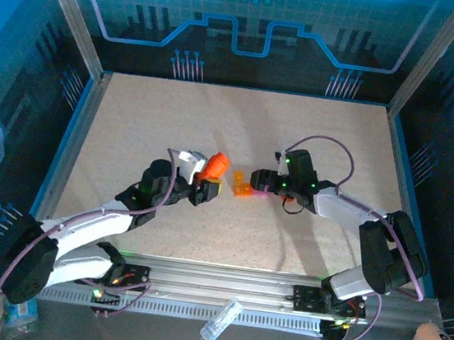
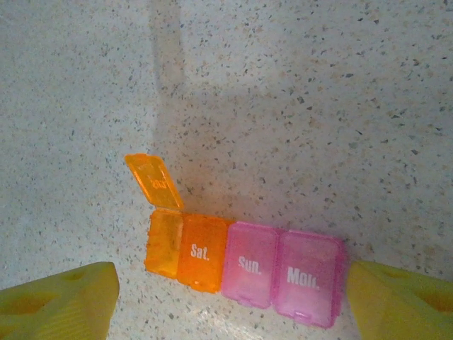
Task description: Sort the pills into containers
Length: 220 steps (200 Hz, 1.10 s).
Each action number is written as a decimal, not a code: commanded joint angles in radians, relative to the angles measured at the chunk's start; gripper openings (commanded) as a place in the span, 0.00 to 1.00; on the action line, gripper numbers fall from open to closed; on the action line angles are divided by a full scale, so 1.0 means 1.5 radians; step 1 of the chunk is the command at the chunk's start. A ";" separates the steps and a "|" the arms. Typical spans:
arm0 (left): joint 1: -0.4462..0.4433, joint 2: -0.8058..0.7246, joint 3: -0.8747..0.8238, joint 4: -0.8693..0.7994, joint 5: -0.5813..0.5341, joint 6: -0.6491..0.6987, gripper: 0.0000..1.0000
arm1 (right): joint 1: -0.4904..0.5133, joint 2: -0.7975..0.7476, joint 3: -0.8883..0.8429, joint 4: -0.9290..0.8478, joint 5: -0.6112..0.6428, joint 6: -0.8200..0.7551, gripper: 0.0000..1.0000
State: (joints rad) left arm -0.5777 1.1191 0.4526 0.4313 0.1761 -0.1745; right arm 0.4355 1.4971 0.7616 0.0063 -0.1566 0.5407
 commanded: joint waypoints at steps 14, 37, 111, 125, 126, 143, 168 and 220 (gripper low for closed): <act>-0.012 0.032 -0.006 0.049 0.024 0.019 0.00 | -0.010 0.024 -0.009 0.060 -0.023 0.030 0.84; -0.019 0.054 -0.009 0.065 0.023 0.016 0.00 | -0.010 0.038 -0.006 0.070 -0.033 0.043 0.82; -0.032 0.130 -0.012 0.106 0.029 -0.001 0.00 | -0.010 0.042 -0.007 0.039 0.016 0.017 0.71; -0.033 0.144 -0.010 0.112 0.032 -0.003 0.00 | -0.011 0.043 -0.008 0.033 0.021 0.010 0.64; -0.033 0.145 -0.010 0.113 0.032 -0.003 0.00 | -0.010 0.043 -0.008 0.032 0.021 0.009 0.63; -0.036 0.162 -0.007 0.119 0.037 -0.006 0.00 | -0.011 0.045 -0.010 0.031 0.021 0.005 0.55; -0.040 0.181 -0.004 0.124 0.042 -0.010 0.00 | -0.011 0.047 -0.014 0.030 0.015 0.003 0.47; -0.042 0.212 0.004 0.126 0.051 -0.011 0.00 | -0.010 0.057 -0.018 0.023 0.004 0.006 0.40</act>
State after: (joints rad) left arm -0.6315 1.4174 0.4423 0.5716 0.2180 -0.1856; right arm 0.4309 1.5658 0.7517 0.0566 -0.1398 0.5537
